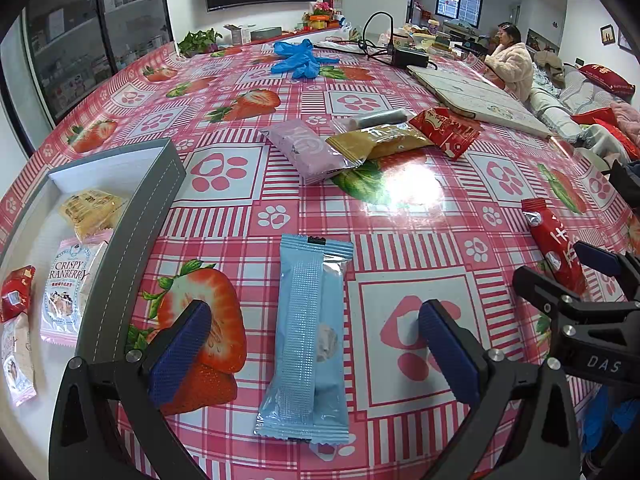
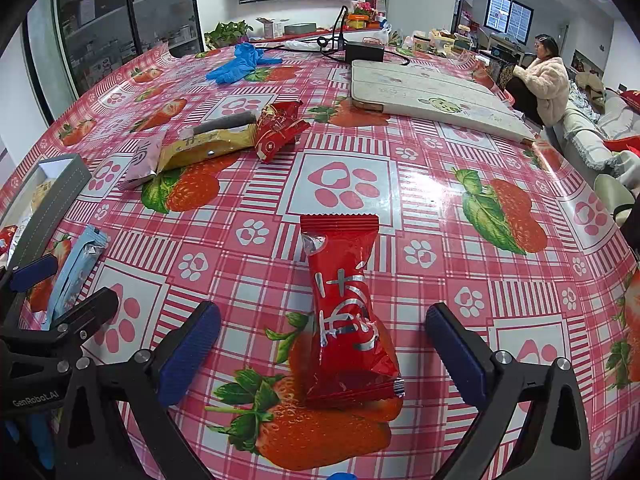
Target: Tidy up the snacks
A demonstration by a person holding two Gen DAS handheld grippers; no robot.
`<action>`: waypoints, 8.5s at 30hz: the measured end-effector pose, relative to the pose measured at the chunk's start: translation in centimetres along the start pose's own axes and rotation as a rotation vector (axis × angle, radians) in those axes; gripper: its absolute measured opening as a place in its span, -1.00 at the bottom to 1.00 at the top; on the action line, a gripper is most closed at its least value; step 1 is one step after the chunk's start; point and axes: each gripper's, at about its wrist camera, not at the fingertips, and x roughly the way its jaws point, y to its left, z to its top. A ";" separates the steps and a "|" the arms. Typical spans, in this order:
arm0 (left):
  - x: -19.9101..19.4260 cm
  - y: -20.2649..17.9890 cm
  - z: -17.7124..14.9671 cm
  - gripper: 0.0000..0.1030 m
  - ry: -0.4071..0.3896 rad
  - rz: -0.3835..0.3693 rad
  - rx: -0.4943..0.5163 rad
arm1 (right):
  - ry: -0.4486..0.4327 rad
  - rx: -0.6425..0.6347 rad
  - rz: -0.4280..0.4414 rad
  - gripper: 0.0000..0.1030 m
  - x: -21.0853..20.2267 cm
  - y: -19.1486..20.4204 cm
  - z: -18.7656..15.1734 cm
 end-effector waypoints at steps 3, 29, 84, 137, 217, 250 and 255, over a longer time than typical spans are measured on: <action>0.0 0.0 0.0 1.00 0.000 0.000 0.000 | 0.000 0.000 0.000 1.00 0.0 0.0 0.0; -0.9 -0.4 0.2 0.54 0.079 -0.002 -0.011 | 0.112 -0.004 0.009 0.25 0.4 -0.1 2.2; -12.6 20.5 0.6 -0.49 -0.067 0.064 -0.218 | 0.059 -0.186 0.399 -0.52 -6.8 19.0 8.3; 6.6 4.6 11.8 0.58 0.241 -0.021 -0.306 | 0.108 0.046 0.128 0.48 7.1 1.7 13.7; -0.1 0.7 -0.3 1.00 -0.003 0.024 -0.036 | -0.009 0.090 -0.057 1.00 -1.7 -3.5 -2.5; 0.0 0.7 -0.3 1.00 -0.004 0.024 -0.036 | -0.010 0.089 -0.057 1.00 -1.7 -3.5 -2.5; 0.0 0.7 -0.3 1.00 -0.004 0.024 -0.036 | -0.009 0.089 -0.057 1.00 -1.7 -3.5 -2.6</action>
